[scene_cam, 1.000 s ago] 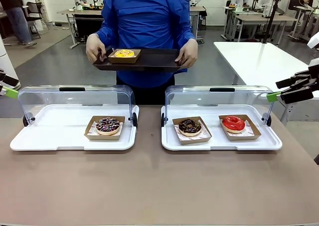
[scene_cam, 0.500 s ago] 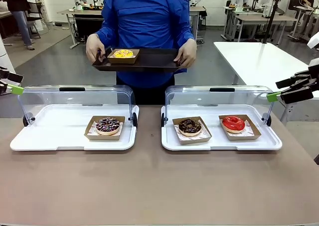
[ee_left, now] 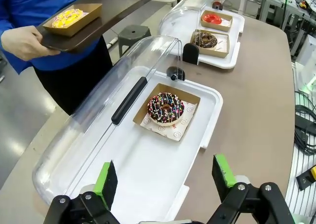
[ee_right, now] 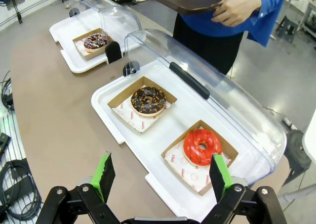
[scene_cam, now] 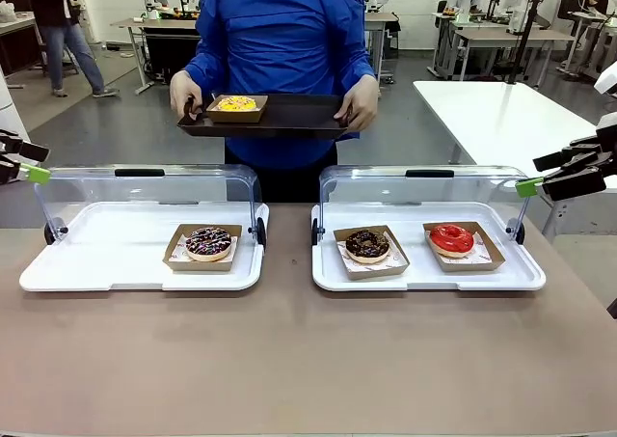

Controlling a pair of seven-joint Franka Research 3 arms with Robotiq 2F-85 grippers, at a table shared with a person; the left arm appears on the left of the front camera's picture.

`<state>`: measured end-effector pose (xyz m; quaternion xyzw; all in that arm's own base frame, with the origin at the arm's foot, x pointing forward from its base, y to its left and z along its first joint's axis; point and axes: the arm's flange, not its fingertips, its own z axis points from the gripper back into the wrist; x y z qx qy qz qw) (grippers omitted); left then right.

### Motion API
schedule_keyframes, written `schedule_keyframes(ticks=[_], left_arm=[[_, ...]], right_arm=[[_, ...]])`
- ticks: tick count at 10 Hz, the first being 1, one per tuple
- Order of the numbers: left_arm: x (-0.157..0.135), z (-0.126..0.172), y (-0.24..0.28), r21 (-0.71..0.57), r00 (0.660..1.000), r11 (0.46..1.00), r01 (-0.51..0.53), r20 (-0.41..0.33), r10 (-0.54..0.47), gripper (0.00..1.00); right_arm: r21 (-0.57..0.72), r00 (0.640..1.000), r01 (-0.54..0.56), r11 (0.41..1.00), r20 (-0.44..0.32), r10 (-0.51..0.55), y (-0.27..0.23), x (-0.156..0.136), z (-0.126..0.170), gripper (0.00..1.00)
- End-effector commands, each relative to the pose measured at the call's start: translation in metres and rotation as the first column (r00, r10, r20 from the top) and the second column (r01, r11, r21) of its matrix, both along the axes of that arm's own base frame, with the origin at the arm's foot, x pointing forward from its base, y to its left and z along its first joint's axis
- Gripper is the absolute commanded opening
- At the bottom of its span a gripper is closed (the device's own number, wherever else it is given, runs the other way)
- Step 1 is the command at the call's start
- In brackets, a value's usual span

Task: Provide the desired donut to the person.
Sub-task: Pick up and lift the Paper togo box containing the Donut pointed at by the person.

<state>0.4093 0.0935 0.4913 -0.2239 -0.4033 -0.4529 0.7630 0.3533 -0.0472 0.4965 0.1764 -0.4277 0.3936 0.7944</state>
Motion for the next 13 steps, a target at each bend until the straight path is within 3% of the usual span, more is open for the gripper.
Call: schedule_keyframes(ticks=[1,13], left_arm=[[-0.0013,0.0004,0.0022,-0.006,1.0,1.0,-0.005,0.007,0.005,1.0],[-0.0013,0.0004,0.0022,-0.006,1.0,1.0,-0.005,0.007,0.005,1.0]], right_arm=[[0.004,1.0,-0.013,1.0,0.01,0.013,-0.0001,0.0016,-0.0022,1.0],[0.004,1.0,-0.013,1.0,0.01,0.013,-0.0001,0.0016,-0.0022,1.0]])
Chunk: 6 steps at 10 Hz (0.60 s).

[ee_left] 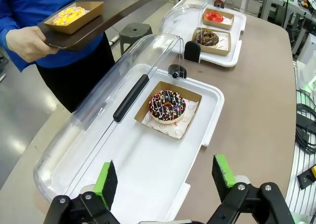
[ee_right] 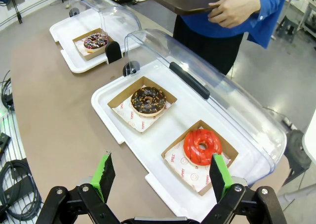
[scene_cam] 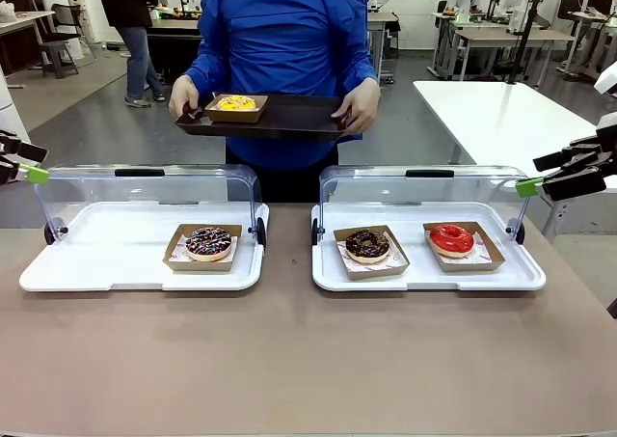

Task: Provide the desired donut to the person.
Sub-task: Pick up and lift the Paper togo box containing the Donut pointed at by the person.

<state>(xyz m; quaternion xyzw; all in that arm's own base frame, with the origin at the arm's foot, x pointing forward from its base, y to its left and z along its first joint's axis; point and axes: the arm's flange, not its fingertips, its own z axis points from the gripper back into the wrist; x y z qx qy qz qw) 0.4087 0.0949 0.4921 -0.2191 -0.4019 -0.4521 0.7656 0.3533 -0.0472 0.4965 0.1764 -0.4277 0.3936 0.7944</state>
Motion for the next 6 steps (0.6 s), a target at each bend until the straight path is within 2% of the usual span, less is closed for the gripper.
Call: schedule_keyframes(ticks=[1,6], left_arm=[[-0.0007,-0.0004,0.0008,-0.016,1.0,1.0,0.002,0.007,-0.002,1.0],[-0.0007,-0.0004,0.0008,-0.016,1.0,1.0,0.002,0.007,-0.002,1.0]], right_arm=[[0.004,1.0,-0.013,1.0,0.01,0.013,-0.0002,0.0016,-0.0022,1.0],[0.004,1.0,-0.013,1.0,0.01,0.013,-0.0002,0.0016,-0.0022,1.0]])
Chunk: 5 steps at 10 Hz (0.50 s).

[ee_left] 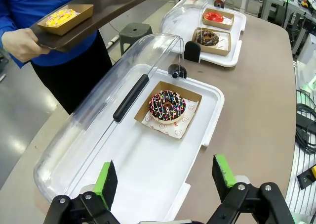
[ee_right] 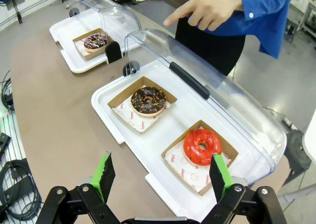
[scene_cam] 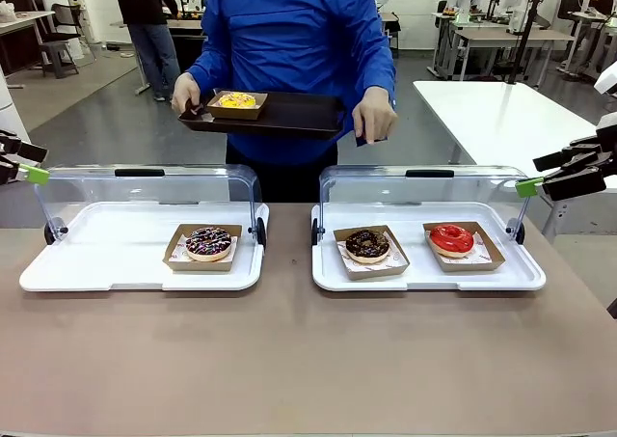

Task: Provide the desired donut to the person.
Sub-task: Pick up and lift the Paper togo box containing the Donut pointed at by the person.

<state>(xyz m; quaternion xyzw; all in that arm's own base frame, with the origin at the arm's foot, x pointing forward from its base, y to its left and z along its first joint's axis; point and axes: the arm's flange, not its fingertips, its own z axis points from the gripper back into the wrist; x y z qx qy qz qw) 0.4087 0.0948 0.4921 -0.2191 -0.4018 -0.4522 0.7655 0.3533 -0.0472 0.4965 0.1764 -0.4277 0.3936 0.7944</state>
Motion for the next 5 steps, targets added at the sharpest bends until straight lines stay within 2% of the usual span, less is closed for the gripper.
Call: schedule_keyframes(ticks=[1,5], left_arm=[[-0.0007,-0.0004,0.0009,-0.016,1.0,1.0,0.002,0.007,-0.002,1.0],[-0.0007,-0.0004,0.0009,-0.016,1.0,1.0,0.002,0.007,-0.002,1.0]], right_arm=[[0.004,1.0,-0.013,1.0,0.01,0.013,-0.0002,0.0016,-0.0022,1.0],[0.004,1.0,-0.013,1.0,0.01,0.013,-0.0002,0.0016,-0.0022,1.0]])
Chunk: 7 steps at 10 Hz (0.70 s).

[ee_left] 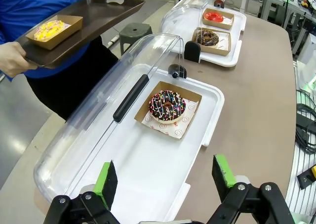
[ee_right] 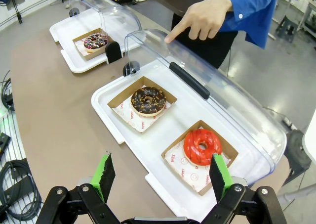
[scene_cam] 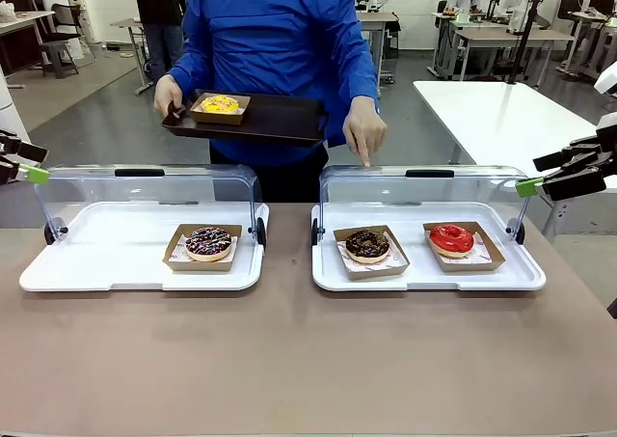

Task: Provide the desired donut to the person.
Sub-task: Pick up and lift the Paper togo box containing the Donut pointed at by the person.

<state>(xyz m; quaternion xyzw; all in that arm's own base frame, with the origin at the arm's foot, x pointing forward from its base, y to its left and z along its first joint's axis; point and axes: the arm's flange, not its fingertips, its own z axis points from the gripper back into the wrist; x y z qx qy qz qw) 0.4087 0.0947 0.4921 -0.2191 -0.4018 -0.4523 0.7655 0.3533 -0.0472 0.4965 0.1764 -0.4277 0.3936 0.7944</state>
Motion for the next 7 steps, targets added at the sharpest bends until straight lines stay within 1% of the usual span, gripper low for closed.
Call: schedule_keyframes(ticks=[1,7], left_arm=[[-0.0007,-0.0005,0.001,-0.016,1.0,1.0,0.002,0.007,-0.002,1.0],[-0.0007,-0.0005,0.001,-0.016,1.0,1.0,0.002,0.007,-0.002,1.0]], right_arm=[[0.004,1.0,-0.013,1.0,0.01,0.013,-0.0002,0.0016,-0.0022,1.0],[0.004,1.0,-0.013,1.0,0.01,0.013,-0.0002,0.0016,-0.0022,1.0]])
